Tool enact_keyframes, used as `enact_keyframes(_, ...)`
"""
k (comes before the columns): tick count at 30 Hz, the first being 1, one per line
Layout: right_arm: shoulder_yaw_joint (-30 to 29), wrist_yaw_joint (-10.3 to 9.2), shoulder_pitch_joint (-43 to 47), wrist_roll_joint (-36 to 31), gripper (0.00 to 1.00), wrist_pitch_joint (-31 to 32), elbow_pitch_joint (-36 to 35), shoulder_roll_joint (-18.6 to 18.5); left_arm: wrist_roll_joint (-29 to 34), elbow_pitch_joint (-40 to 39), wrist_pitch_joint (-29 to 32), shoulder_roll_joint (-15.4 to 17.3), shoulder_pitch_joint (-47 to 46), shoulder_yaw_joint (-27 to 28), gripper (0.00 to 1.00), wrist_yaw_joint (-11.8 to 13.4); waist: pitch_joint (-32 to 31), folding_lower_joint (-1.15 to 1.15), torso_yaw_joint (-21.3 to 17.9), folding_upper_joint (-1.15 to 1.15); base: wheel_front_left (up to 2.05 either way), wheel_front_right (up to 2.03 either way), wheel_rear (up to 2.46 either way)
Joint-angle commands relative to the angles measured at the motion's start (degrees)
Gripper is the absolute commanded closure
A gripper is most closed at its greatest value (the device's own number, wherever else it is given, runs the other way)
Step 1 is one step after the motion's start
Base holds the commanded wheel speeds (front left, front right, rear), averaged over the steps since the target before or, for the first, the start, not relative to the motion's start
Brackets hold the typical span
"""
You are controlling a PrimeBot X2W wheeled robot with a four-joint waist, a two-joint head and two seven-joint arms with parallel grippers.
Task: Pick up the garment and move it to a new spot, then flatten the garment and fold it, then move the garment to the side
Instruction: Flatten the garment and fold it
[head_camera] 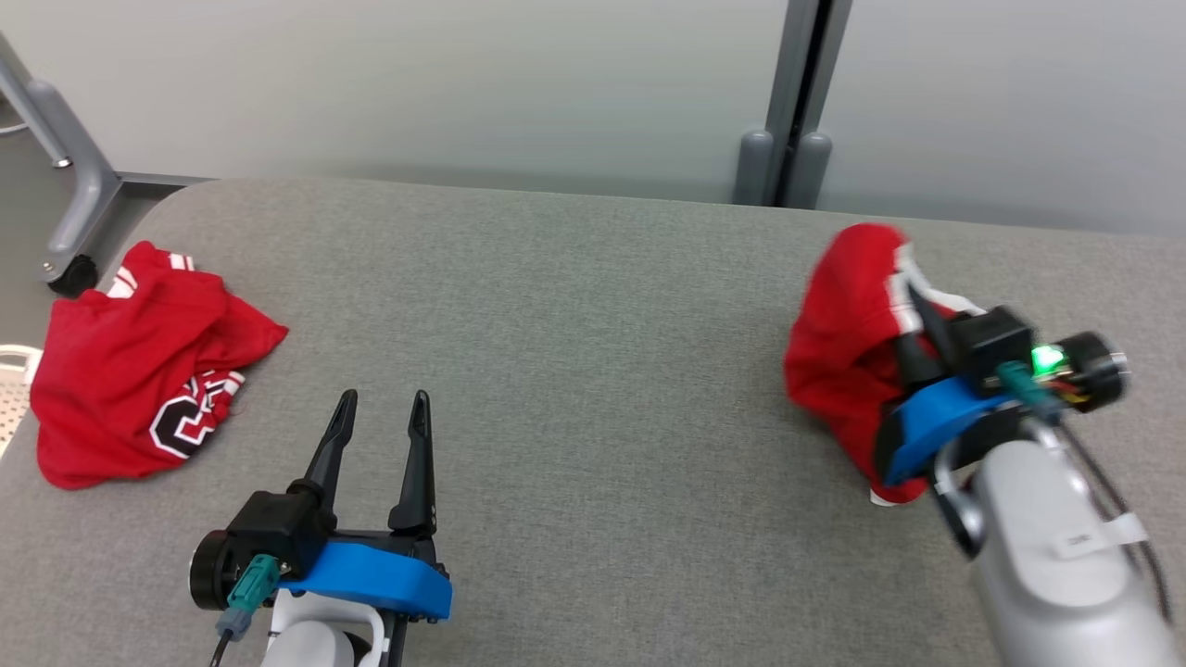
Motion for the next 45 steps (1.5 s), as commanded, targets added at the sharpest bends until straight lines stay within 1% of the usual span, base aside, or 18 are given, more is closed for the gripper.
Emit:
enact_keyframes(1, 2.7, 0.01, 0.4, 0.8, 1.0, 0.1, 0.6, 1.2, -0.2, 0.0, -0.3, 0.0, 0.6, -0.2, 0.0, 0.3, 0.1, 0.01, 0.7, 0.0, 0.0, 0.0, 0.0)
enact_keyframes(8, 13.7, 0.01, 1.5, 3.9, 1.0, -0.1, 4.6, 5.2, -0.8, 0.5, -0.3, 0.0, 0.8, -0.6, 0.0, 0.5, 0.4, 0.01, 3.7, 0.0, 0.0, 0.0, 0.0)
enact_keyframes(12, 19.5, 0.01, 3.1, 6.0, 1.0, -0.3, 6.8, 6.2, -0.9, 0.6, -0.3, 0.0, 1.2, -0.4, 0.0, 0.5, 0.6, 0.01, 4.5, 0.0, 0.0, 0.0, 0.0)
enact_keyframes(14, 23.0, 0.01, 4.5, 8.7, 1.0, -0.3, 6.4, 6.4, -1.0, 0.8, -0.3, 0.0, 1.3, -0.4, 0.0, 0.5, 0.6, 0.01, 4.5, 0.0, 0.0, 0.0, 0.0)
enact_keyframes(15, 24.8, 0.02, 5.0, 9.8, 0.82, -0.4, 6.0, 6.4, -1.0, 0.9, -0.3, 0.0, 1.4, -0.3, 0.0, 0.5, 0.6, 0.01, 4.4, 0.0, 0.0, 0.0, 0.0)
enact_keyframes(16, 26.2, 0.01, 5.5, 11.0, 0.21, -0.4, 5.6, 6.4, -1.0, 0.9, -0.3, 0.0, 1.6, -0.3, 0.0, 0.6, 0.6, 0.01, 4.2, 0.0, 0.0, 0.0, 0.0)
enact_keyframes(17, 27.2, 0.01, 6.0, 11.9, 0.0, -0.4, 5.5, 6.3, -1.1, 1.0, -0.3, 0.0, 1.7, -0.3, 0.0, 0.6, 0.5, 0.01, 4.0, 0.0, 0.0, 0.0, 0.0)
enact_keyframes(20, 28.6, 0.01, 7.1, 12.8, 0.0, -0.4, 4.5, 6.3, -1.1, 1.2, -0.3, 0.0, 1.8, -0.3, 0.0, 0.5, 0.3, 0.01, 2.8, 0.0, 0.0, 0.0, 0.0)
enact_keyframes(24, 26.2, 0.01, 9.3, 10.5, 0.0, -0.4, 2.6, 6.3, -1.1, 1.5, -0.3, 0.0, 2.1, -0.3, 0.0, 0.5, -0.6, 0.01, 0.7, 0.0, 0.0, 0.0, 0.0)
enact_keyframes(25, 26.2, 0.01, 9.3, 10.5, 0.0, -0.4, 2.6, 6.3, -1.1, 1.5, -0.3, 0.0, 2.1, -0.3, 0.0, 0.5, -0.6, 0.01, 0.7, 0.0, 0.0, 0.0, 0.0)
enact_keyframes(28, 23.5, 0.01, 11.7, 7.6, 0.0, -0.4, 0.8, 6.2, -1.0, 1.6, -0.3, 0.0, 2.3, -0.4, 0.0, 0.6, -1.3, 0.01, -0.9, 0.0, 0.0, 0.0, 0.0)
enact_keyframes(32, 19.6, 0.01, 15.1, 5.4, 0.0, -0.4, -3.1, 4.9, -0.6, 1.7, -0.3, 0.0, 3.1, 0.0, 0.0, 0.8, -2.1, 0.01, -2.9, 0.0, 0.0, 0.0, 0.0)
enact_keyframes(40, 12.2, 0.01, 22.0, 4.2, 0.0, -0.4, -11.6, 3.1, 0.0, 1.5, -0.3, 0.0, 4.6, 1.5, 0.0, 0.5, -3.7, 0.01, -5.5, 0.0, 0.0, 0.0, 0.0)
enact_keyframes(45, 5.8, 0.01, 25.2, 4.0, 0.0, -0.4, -16.7, 3.4, 0.5, 1.2, -0.3, 0.0, 5.3, 2.2, 0.0, 0.2, -4.2, 0.01, -6.2, 0.0, 0.0, 0.0, 0.0)
